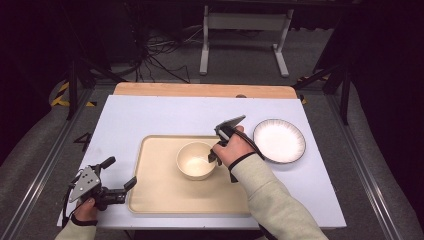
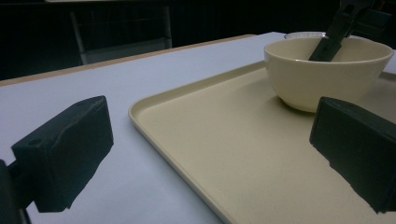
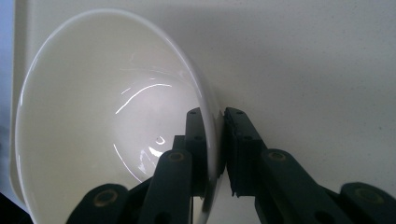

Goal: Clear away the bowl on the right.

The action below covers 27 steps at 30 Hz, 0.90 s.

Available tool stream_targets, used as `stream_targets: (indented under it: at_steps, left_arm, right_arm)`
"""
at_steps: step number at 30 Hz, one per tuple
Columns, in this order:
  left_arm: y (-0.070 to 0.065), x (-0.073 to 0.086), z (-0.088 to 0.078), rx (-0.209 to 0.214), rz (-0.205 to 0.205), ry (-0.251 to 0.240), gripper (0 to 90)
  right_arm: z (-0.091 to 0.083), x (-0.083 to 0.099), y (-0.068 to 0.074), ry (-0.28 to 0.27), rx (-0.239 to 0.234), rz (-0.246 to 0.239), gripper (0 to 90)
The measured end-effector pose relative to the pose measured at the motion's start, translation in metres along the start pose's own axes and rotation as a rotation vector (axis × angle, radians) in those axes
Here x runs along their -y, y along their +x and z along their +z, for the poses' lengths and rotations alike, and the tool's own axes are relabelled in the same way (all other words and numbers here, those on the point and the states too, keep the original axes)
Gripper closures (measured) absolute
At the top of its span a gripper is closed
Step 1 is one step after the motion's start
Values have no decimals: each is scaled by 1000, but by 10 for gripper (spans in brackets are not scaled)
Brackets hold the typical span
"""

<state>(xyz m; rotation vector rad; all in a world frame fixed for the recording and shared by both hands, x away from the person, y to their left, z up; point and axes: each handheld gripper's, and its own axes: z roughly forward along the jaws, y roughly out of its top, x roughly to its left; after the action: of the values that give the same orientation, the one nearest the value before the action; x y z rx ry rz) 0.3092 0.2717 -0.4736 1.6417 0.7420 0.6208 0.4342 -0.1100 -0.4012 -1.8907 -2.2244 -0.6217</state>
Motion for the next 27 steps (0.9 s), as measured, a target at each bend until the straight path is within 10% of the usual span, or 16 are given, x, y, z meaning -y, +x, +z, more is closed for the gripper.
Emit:
stream_targets:
  at_steps: [27]
  left_arm:
    - [0, 0, 0, 1, -1, 1, 2]
  right_arm:
    - [6, 2, 5, -22, 3, -43, 679]
